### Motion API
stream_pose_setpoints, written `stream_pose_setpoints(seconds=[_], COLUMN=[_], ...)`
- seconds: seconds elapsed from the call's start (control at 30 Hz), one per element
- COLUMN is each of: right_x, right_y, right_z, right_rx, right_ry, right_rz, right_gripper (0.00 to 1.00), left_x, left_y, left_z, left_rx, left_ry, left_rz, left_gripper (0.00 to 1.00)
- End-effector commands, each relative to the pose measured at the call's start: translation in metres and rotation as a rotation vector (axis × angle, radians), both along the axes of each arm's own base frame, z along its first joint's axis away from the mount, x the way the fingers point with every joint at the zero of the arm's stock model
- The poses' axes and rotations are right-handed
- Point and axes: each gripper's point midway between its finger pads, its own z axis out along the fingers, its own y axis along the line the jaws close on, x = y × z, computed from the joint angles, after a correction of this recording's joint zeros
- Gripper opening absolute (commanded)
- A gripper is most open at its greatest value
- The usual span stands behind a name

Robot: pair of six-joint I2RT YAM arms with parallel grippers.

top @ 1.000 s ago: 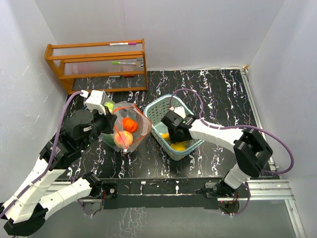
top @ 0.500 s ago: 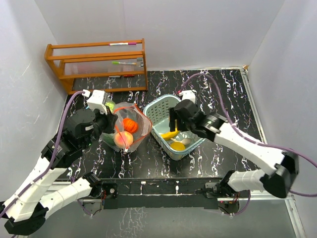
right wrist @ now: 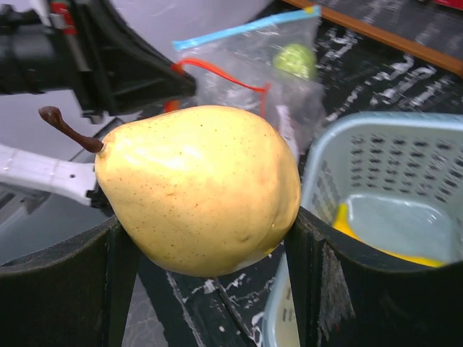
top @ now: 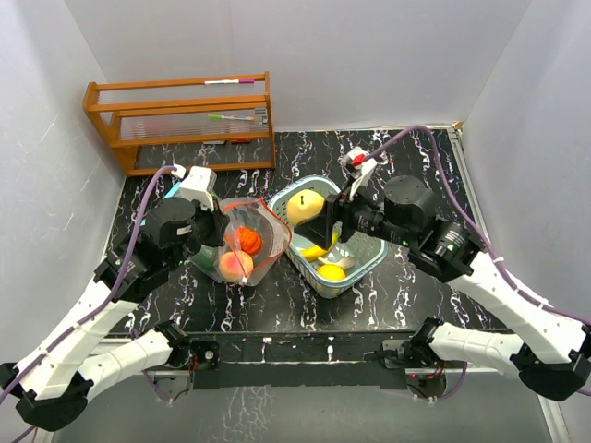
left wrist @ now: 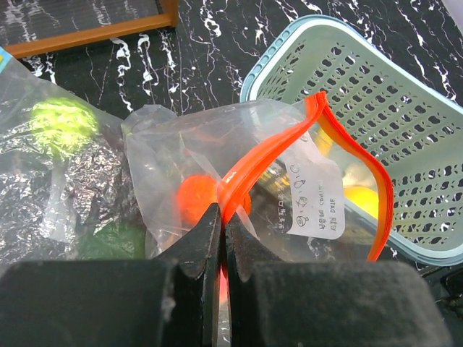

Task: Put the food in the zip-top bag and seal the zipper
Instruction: Place the fake fruit in the zipper food storage bag.

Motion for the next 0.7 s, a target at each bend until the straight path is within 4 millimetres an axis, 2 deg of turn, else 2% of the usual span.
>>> stream_pose_setpoints(seconds=[0.0,0.1,0.23,0.4,0.5,0.67], right_x=[-0.013,-0.010,0.001,-0.006,0.003,0.020], right_y=[0.036,0.056,0.074,0.098,0.102,0.103], right_z=[0.040,0.030,0.004,-0.021,-0.034,-0.047], right_rx=[0.150,0.176,0.155,0.138,0.092,0.044], right_ry=[-0.094,-0.054,0.011,0.080,0.108,0.129], right_rz=[0.198,0.251,0.248,0.319,0.263,0.155], right_gripper=[0.43,0.44,0.45,0.49,0.58,0.80], left_x=[0.003,0.003,0.003,0.003,0.002,0.002], left_y=[-0.005,-0.006,-0.006,-0.005,-0.005,-0.005], left_z=[0.006,0.005,0.005,0.002,0.003,0.003], left_rx=[-0.042,-0.042,-0.040,-0.035,-0.040,-0.040], left_ry=[-0.018,-0.016,-0.016,-0.015,-0.020,-0.021], left_rz=[-0.007,-0.009,-0.008,-0.006,-0.007,-0.012], left_gripper=[0.00,0.00,0.00,0.00,0.00,0.00])
